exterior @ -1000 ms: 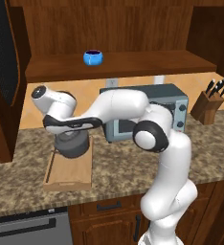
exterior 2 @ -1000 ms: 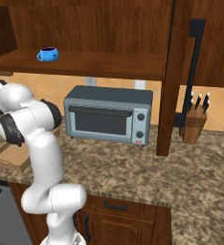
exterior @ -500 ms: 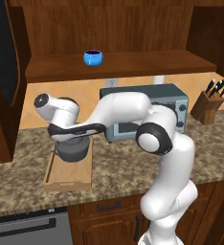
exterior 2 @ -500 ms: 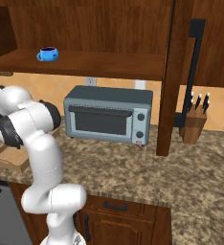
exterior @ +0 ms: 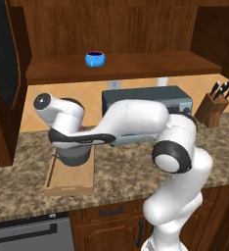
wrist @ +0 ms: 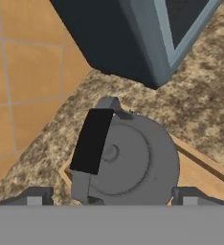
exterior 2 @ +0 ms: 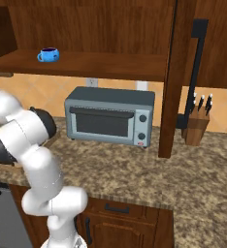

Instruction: Pick the kettle from the counter and place it on the tray. Then pick the mug from the cabinet and place it on the tray. Then close the cabinet doors.

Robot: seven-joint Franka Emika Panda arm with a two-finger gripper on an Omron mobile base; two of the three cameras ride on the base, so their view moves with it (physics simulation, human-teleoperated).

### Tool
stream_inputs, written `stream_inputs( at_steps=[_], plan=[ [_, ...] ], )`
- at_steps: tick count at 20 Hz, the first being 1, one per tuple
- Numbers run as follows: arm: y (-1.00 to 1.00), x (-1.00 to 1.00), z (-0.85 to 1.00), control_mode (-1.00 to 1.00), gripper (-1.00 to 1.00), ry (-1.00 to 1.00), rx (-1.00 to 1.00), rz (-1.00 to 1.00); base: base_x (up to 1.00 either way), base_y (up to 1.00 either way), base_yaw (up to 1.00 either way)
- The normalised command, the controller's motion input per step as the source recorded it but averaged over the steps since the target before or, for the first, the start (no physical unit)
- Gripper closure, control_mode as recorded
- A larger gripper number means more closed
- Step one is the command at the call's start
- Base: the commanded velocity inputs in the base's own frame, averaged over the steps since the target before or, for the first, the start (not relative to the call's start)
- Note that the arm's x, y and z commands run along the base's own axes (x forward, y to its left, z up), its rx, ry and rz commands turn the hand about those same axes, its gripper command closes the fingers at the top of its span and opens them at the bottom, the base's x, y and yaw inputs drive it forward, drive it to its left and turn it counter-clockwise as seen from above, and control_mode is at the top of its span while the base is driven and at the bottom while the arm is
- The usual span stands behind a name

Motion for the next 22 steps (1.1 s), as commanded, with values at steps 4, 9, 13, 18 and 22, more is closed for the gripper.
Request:
stream_inputs(
  at_steps=[4, 9, 13, 18, 22],
  plan=[
    [-0.27, -0.95, 0.63, -1.0, -1.0, 0.01, 0.02, -0.01, 0.0, 0.0, 0.0],
    [-0.7, -0.6, 0.21, -1.0, -1.0, 0.06, -0.02, 0.01, 0.0, 0.0, 0.0],
    [-0.55, -0.15, 0.02, -1.0, -1.0, 0.0, 0.04, 0.1, 0.0, 0.0, 0.0],
    [-0.31, -0.53, 0.43, -1.0, -1.0, 0.03, -0.03, 0.28, 0.0, 0.0, 0.0],
    [-0.25, -0.68, 0.66, -1.0, -1.0, 0.16, -0.24, 0.37, 0.0, 0.0, 0.0]
  ],
)
